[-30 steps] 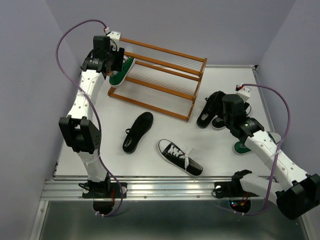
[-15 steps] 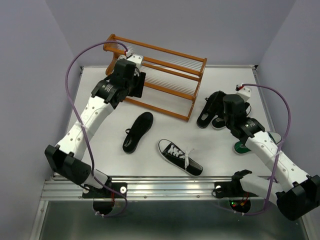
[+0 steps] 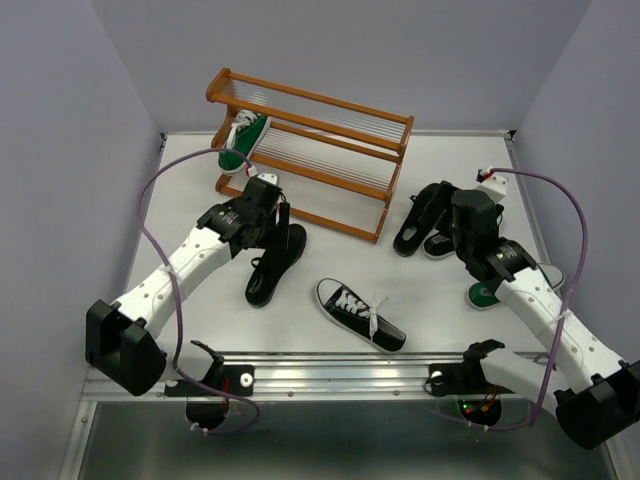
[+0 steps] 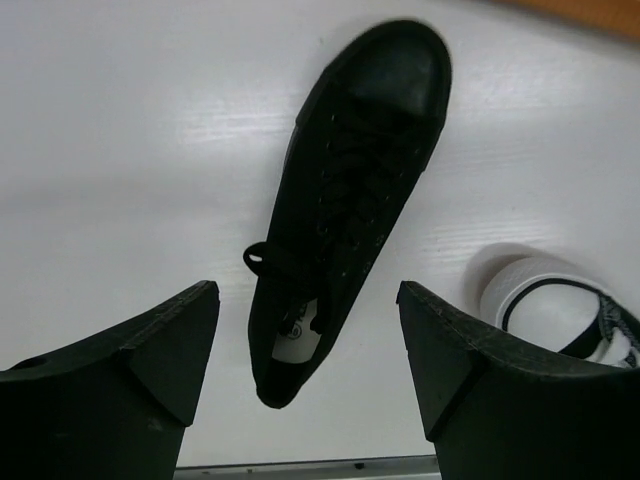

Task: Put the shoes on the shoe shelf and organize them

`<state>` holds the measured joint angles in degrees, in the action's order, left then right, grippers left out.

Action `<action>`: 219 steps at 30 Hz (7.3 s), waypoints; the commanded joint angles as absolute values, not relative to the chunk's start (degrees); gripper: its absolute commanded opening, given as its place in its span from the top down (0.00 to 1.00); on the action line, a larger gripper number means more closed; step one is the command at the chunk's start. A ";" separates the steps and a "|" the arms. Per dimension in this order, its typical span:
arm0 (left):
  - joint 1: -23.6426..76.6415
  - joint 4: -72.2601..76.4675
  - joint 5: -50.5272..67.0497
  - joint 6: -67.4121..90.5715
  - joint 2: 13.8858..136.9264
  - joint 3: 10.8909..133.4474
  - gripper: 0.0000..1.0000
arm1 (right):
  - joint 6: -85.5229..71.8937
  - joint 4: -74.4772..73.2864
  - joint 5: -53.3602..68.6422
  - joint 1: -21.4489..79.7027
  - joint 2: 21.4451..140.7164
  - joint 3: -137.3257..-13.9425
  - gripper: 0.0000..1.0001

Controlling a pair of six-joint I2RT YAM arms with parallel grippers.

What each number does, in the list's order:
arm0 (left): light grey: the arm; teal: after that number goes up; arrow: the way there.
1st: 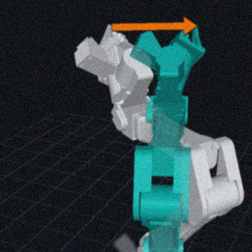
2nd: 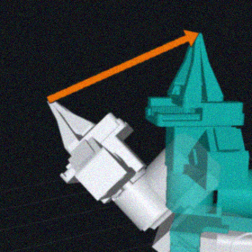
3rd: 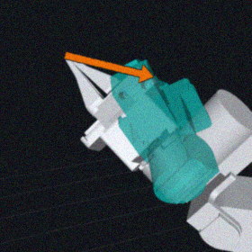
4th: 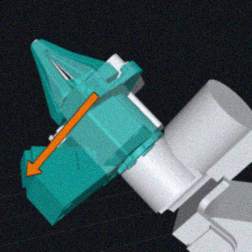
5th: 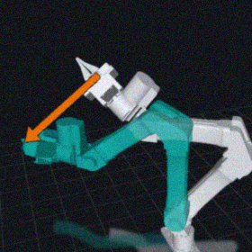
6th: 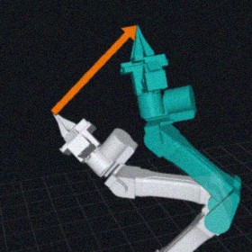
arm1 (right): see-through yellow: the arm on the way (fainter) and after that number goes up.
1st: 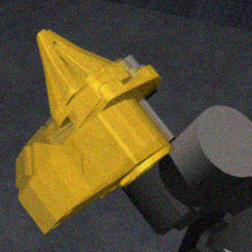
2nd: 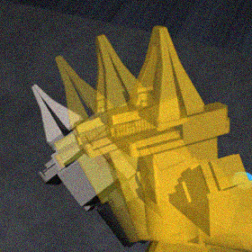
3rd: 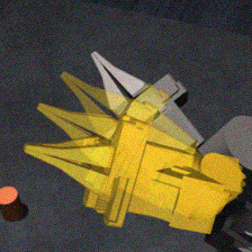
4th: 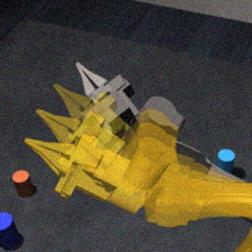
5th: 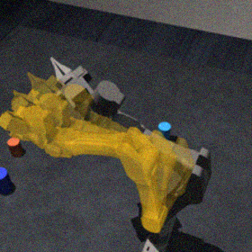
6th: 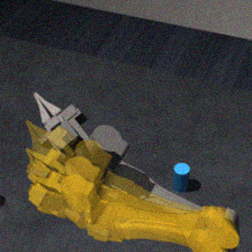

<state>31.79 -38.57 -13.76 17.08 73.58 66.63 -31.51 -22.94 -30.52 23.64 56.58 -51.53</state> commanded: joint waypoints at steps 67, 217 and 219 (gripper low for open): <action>32.78 -46.05 -2.02 10.02 75.58 89.47 1.00 | -32.26 -20.21 -29.27 23.55 55.46 -51.77 0.00; 40.34 -10.12 -16.26 14.41 100.91 84.56 1.00 | -33.22 -23.55 -30.67 23.55 54.14 -51.24 0.00; 40.34 -8.53 -16.70 14.50 100.37 83.50 1.00 | -33.22 -23.55 -30.67 23.55 54.05 -51.15 0.00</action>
